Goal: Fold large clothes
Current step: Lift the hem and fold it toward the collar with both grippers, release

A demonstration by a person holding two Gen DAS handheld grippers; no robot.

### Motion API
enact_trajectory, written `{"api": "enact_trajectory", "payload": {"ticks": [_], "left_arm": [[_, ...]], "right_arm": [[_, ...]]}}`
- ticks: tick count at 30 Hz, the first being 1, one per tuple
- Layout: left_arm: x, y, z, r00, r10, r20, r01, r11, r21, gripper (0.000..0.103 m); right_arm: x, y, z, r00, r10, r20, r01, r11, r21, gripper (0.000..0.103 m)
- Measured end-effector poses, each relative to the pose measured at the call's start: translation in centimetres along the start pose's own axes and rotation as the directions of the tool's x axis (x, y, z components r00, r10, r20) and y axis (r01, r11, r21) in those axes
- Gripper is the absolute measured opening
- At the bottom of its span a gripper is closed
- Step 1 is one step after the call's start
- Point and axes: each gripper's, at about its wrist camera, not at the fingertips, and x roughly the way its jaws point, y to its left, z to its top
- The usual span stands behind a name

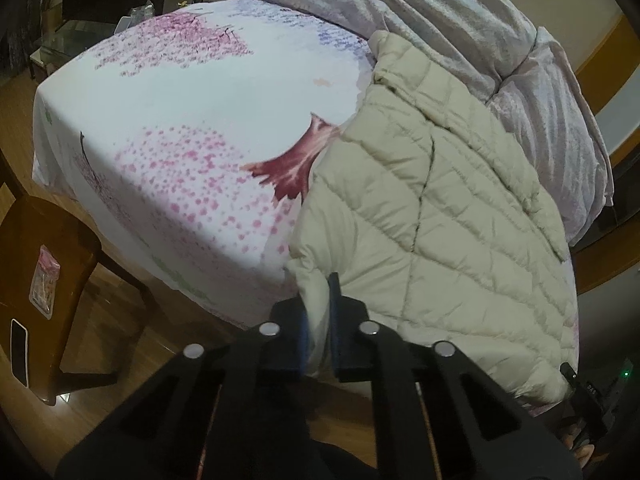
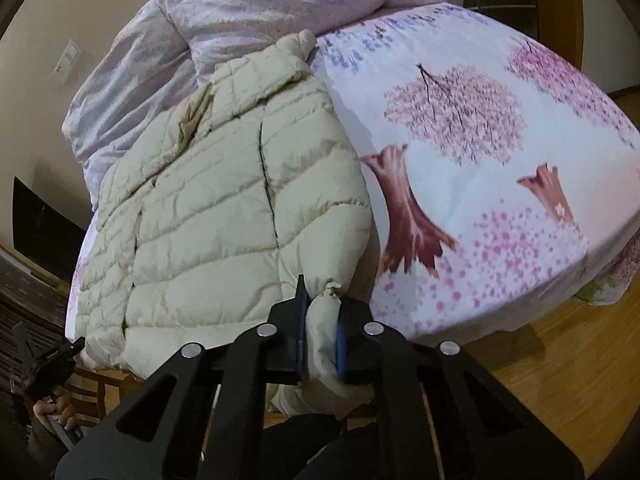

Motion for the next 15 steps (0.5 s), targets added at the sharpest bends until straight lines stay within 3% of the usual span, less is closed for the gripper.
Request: {"api": "enact_trajectory", "payload": {"ticks": [15], "left_arm": [[-4.6, -4.8, 7.9, 0.982, -0.052, 0.183, 0.044, 0.998, 0.046, 0.004]], "right_arm": [[-2.7, 2.7, 7.5, 0.986, 0.062, 0.158, -0.061, 0.998, -0.008, 0.009]]}}
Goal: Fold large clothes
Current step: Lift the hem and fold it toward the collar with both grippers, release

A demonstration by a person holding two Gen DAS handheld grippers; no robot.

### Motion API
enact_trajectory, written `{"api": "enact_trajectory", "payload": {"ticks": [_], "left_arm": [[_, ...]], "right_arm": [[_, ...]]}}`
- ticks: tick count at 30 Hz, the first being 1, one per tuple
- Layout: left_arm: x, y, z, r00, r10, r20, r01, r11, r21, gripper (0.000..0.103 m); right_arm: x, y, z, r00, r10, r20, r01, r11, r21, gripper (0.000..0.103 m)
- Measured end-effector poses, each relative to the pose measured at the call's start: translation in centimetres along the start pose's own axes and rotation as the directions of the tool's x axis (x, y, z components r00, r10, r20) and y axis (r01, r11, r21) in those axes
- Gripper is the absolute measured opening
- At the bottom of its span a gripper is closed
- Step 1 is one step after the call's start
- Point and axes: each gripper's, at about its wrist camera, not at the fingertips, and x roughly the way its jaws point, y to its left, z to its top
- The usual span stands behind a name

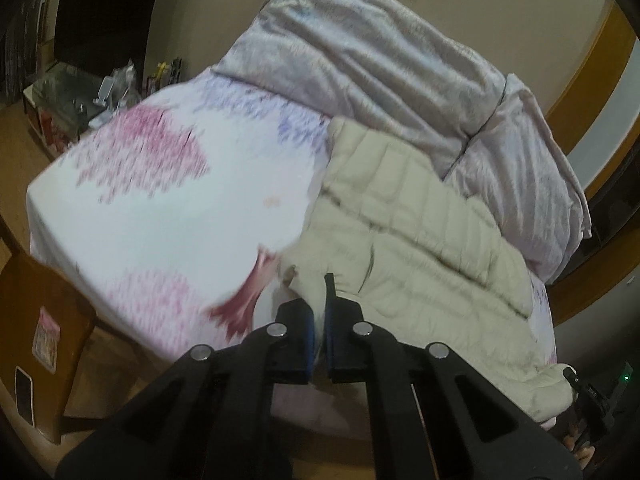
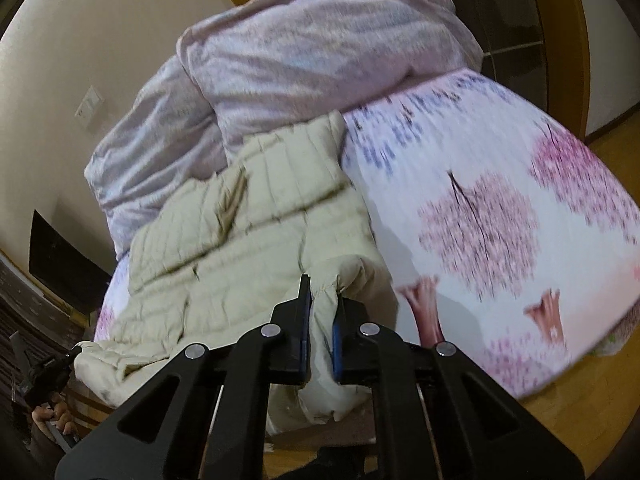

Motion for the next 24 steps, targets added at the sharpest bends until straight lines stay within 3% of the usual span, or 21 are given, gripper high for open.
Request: {"api": "enact_trajectory", "payload": {"ticks": [10, 24], "left_arm": [[3.4, -3.0, 6.4, 0.999, 0.002, 0.04, -0.002, 1.0, 0.016, 0.004], [12.0, -5.8, 14.8, 1.0, 0.016, 0.025, -0.017, 1.0, 0.026, 0.004]], "right_arm": [[2.7, 1.6, 5.1, 0.999, 0.004, 0.032, -0.004, 1.0, -0.013, 0.009], [9.9, 4.1, 12.7, 0.998, -0.042, 0.051, 0.042, 0.999, -0.006, 0.009]]}}
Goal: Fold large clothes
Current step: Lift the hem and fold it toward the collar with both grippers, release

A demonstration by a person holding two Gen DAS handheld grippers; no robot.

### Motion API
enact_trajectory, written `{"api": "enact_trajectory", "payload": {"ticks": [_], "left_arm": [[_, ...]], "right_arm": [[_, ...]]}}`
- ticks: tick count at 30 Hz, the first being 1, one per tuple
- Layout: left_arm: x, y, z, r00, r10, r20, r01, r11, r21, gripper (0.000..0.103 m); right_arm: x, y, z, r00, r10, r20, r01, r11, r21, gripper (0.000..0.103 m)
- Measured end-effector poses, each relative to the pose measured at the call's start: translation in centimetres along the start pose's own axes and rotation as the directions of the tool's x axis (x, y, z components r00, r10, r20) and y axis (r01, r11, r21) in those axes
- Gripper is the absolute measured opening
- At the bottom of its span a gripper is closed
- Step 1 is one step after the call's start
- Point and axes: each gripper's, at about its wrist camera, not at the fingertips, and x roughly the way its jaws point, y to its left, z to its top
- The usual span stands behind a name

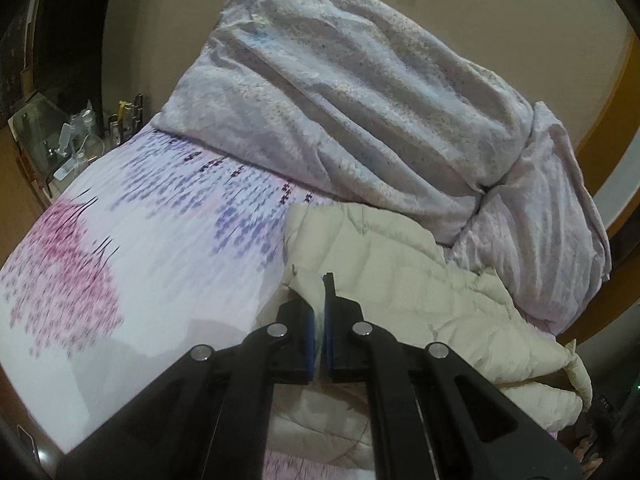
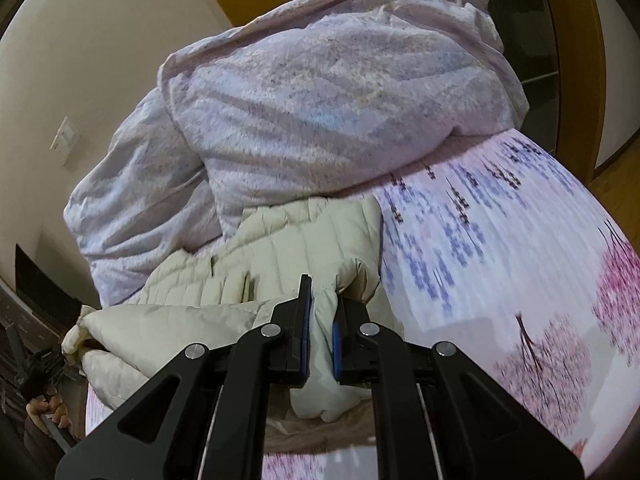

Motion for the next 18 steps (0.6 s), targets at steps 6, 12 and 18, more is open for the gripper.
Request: {"api": "enact_trajectory", "payload": {"ticks": [6, 12, 18], "left_arm": [[4.4, -1.3, 3.4, 0.999, 0.009, -0.039, -0.008, 1.0, 0.026, 0.004], [8.5, -2.2, 5.4, 0.997, 0.012, -0.079, -0.011, 1.0, 0.018, 0.004], [12.9, -1.9, 6.5, 0.99, 0.011, -0.141, -0.017, 0.999, -0.035, 0.005]], "right_arm": [[3.9, 0.4, 2.3, 0.999, -0.035, -0.022, 0.036, 0.998, 0.042, 0.009], [7.7, 0.1, 4.1, 0.996, -0.063, -0.067, 0.068, 0.994, 0.084, 0.009], [11.9, -1.3, 5.4, 0.99, -0.041, -0.134, 0.064, 0.983, 0.175, 0.01]]}}
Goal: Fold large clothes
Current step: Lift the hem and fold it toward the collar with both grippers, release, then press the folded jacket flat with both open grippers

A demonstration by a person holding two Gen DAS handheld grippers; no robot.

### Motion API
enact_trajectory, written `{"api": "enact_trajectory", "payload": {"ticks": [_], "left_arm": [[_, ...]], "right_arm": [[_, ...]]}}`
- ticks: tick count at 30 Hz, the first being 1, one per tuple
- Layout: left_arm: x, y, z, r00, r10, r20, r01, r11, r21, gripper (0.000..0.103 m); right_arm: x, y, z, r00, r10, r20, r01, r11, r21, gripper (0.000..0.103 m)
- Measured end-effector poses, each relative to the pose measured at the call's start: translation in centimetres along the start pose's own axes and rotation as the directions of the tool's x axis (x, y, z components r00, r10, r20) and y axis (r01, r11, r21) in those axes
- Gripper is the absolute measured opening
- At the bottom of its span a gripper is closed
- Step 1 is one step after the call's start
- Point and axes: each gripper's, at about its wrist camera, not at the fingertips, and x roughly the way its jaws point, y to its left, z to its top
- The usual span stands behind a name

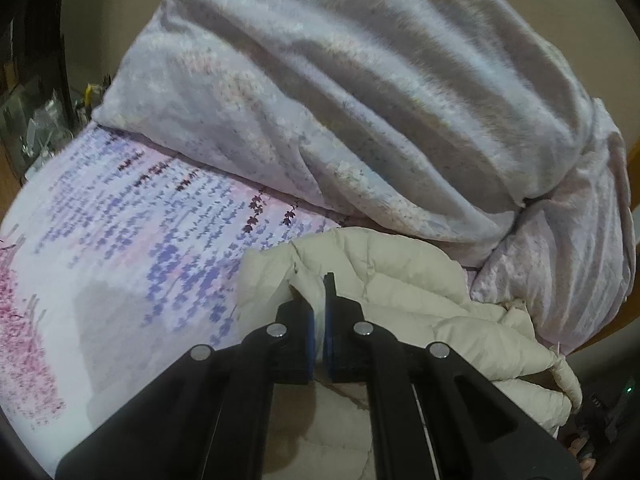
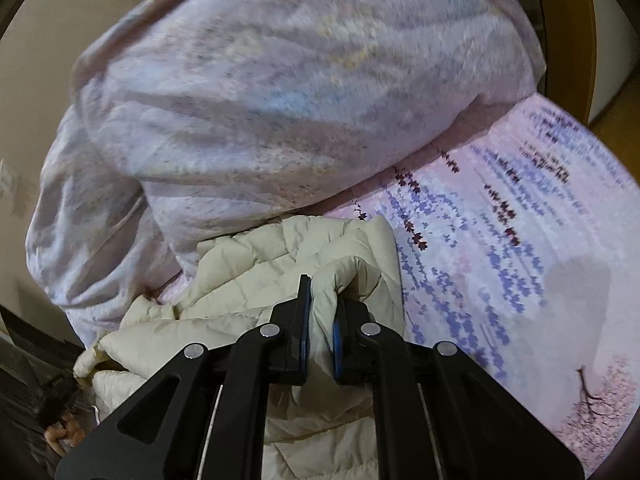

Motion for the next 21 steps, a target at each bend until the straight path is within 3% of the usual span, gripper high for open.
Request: {"api": "enact_trajectory", "payload": {"ticks": [6, 8, 10, 12, 13, 18, 21], "left_arm": [[3.4, 0.1, 1.0, 0.999, 0.019, -0.038, -0.021, 0.999, -0.042, 0.009], [4.3, 0.1, 1.2, 0.998, 0.029, -0.048, -0.031, 0.998, -0.054, 0.016], [5.1, 0.0, 1.4, 0.998, 0.034, -0.057, -0.038, 0.997, -0.071, 0.029], [5.7, -0.4, 1.6, 0.998, 0.035, -0.06, -0.04, 0.996, -0.077, 0.049], [5.8, -0.6, 1.6, 0.998, 0.04, -0.056, -0.044, 0.996, -0.073, 0.052], [4.3, -2.0, 1.9, 0.998, 0.068, -0.007, -0.068, 0.998, -0.013, 0.072], [2.3, -1.9, 1.7, 0.997, 0.074, 0.032, -0.075, 0.997, 0.006, 0.076]], "right_arm": [[3.7, -0.3, 2.0, 0.998, 0.03, -0.051, -0.027, 0.997, 0.07, 0.015], [4.8, -0.2, 2.6, 0.997, 0.042, -0.064, -0.037, 0.995, 0.09, 0.021], [5.7, 0.0, 3.2, 0.995, 0.065, -0.071, -0.056, 0.991, 0.12, 0.043], [6.2, 0.1, 3.7, 0.994, 0.09, -0.062, -0.08, 0.985, 0.153, 0.06], [6.3, 0.2, 3.9, 0.994, 0.097, -0.057, -0.087, 0.983, 0.161, 0.066], [5.2, 1.3, 4.7, 0.995, 0.096, -0.02, -0.092, 0.987, 0.132, 0.068], [3.6, 1.8, 4.7, 0.997, 0.073, 0.01, -0.074, 0.994, 0.087, 0.068]]}}
